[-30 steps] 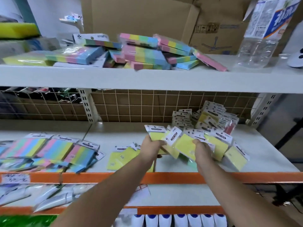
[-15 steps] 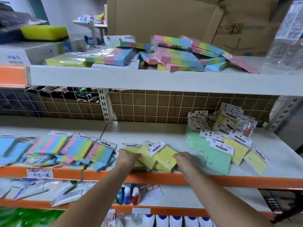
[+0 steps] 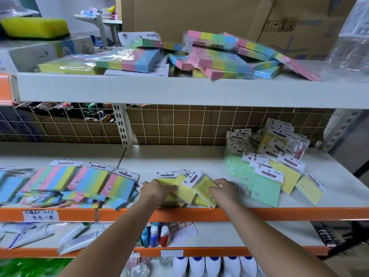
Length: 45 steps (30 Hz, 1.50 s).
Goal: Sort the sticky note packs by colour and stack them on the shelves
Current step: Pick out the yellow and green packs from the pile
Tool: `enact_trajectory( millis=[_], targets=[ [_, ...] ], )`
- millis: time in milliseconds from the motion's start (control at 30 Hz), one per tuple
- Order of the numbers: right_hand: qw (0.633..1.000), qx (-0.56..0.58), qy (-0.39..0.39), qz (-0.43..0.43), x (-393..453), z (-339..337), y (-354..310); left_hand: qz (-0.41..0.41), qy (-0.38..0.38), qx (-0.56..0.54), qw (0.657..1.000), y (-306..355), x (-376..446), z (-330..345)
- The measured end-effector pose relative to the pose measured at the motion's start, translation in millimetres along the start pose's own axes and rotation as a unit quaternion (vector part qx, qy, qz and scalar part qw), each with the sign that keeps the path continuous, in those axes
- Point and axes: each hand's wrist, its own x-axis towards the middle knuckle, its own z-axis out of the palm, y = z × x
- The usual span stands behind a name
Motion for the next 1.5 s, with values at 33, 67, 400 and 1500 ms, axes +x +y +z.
enact_trajectory(
  millis=[33, 67, 400, 1500],
  targets=[
    [1.0, -0.022, -0.002, -0.011, 0.3, -1.3, -0.1, 0.002, -0.003, -0.001, 1.0, 1.1, -0.3, 1.0],
    [0.999, -0.041, -0.005, -0.023, 2.6, -1.9, 0.7, 0.003, -0.006, -0.002, 1.0, 2.2, 0.2, 2.7],
    [0.995, -0.065, -0.042, -0.058, 25.5, -16.2, 12.0, 0.022, -0.008, 0.013, 1.0, 17.6, -4.1, 21.2],
    [0.984, -0.065, 0.102, -0.131, 12.0, -90.2, 22.7, 0.185, 0.08, 0.025, 0.979, 114.1, -40.7, 49.6]
  ],
)
